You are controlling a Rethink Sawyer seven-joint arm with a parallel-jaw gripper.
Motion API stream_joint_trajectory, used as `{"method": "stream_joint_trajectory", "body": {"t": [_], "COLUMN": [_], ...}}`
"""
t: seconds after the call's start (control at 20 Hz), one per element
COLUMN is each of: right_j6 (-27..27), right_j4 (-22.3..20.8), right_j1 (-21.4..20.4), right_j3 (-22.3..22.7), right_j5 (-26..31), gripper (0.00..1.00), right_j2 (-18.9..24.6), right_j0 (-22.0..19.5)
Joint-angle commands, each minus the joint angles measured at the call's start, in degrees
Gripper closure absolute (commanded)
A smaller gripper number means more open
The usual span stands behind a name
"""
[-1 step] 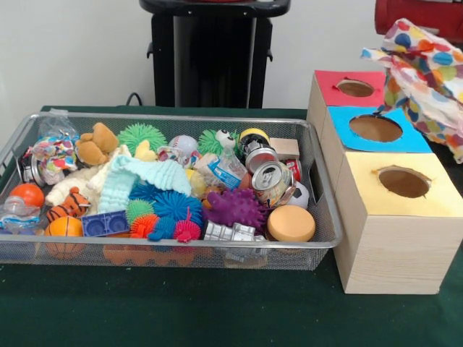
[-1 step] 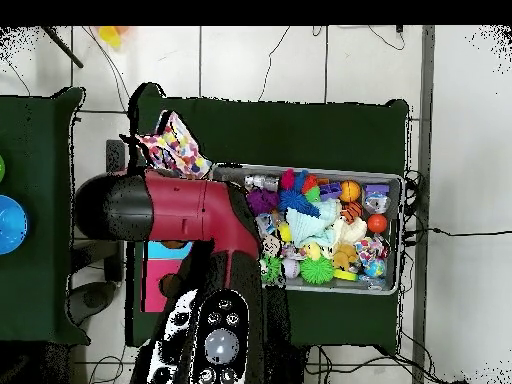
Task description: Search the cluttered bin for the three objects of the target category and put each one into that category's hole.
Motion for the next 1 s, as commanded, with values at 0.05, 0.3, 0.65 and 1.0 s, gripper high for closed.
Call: {"method": "stream_joint_trajectory", "body": {"t": [0.05,0.3,0.65,1.0], "right_j6": [4.3,3.2,3.2,4.4], "right_j4": [-1.4,-1.5,-2.8,-2.8], "right_j1": [-0.1,-1.1,-0.8,-0.3], "right_j3": [9.2,11.1,9.9,8.8], "right_j5": [1.2,0.6,1.4,1.9], "gripper": [1.00,1.00,0.00,0.00], "right_j2": [2.1,2.7,2.0,1.7], "right_j0": [-2.0,-2.6,-2.1,-1.4]}}
